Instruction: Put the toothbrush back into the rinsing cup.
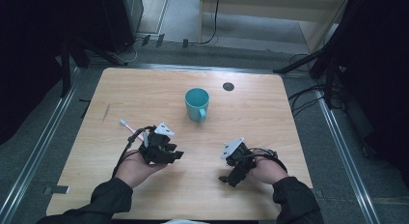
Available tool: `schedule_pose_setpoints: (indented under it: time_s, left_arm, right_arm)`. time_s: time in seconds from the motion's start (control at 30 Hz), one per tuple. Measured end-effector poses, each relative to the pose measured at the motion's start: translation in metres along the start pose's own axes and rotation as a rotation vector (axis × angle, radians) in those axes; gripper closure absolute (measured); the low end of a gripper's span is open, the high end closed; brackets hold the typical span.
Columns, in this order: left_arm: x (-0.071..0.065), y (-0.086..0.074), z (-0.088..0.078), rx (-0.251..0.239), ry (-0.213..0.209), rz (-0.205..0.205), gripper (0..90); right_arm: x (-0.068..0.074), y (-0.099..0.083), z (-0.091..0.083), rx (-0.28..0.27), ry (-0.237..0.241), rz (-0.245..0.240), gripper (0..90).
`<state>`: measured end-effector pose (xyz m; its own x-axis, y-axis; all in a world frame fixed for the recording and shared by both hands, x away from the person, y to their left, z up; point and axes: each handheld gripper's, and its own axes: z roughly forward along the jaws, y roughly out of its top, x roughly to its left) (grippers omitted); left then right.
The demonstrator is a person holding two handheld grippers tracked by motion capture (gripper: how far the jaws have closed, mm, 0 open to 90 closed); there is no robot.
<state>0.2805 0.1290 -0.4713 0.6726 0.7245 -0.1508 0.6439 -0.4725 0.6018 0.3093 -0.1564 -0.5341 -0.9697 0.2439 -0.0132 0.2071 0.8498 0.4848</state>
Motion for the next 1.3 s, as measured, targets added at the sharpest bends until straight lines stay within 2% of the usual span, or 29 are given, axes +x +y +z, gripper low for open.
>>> schedule_pose_setpoints:
  time_s: [0.03,0.17,0.4,0.63,0.83,1.07,1.17,1.23,1.3]
  left_arm:
    - [0.003,-0.001,0.001,0.007,0.012,-0.005,55.7]
    - [0.008,-0.001,0.0,0.003,0.02,-0.022,54.1]
    - [0.01,-0.002,-0.001,0.016,0.023,-0.031,51.6]
    - [0.015,-0.003,-0.005,0.031,0.031,-0.081,50.5]
    - [0.024,-0.005,-0.012,0.03,0.058,-0.118,50.0]
    - [0.038,-0.006,-0.021,0.046,0.109,-0.195,50.2]
    - [0.046,-0.003,-0.024,0.056,0.124,-0.251,50.5]
    - [0.055,-0.001,-0.026,0.087,0.134,-0.283,50.4]
    - [0.057,-0.001,-0.025,0.096,0.148,-0.285,50.4]
  right_arm:
    - [0.0,0.0,0.0,0.0,0.0,-0.001,0.0]
    - [0.0,0.0,0.0,-0.004,0.003,0.003,0.0]
    - [0.0,0.0,0.0,-0.002,0.003,0.002,0.0]
    - [0.0,0.001,0.001,0.0,0.004,-0.005,0.0]
    - [0.0,0.004,0.002,-0.002,0.009,-0.013,0.0]
    - [-0.001,0.004,0.002,0.001,0.008,-0.017,0.0]
    - [-0.001,0.004,0.002,0.003,0.013,-0.019,0.0]
    - [-0.001,0.005,0.002,0.005,0.014,-0.019,0.0]
    - [-0.001,0.005,0.002,0.005,0.015,-0.02,0.0]
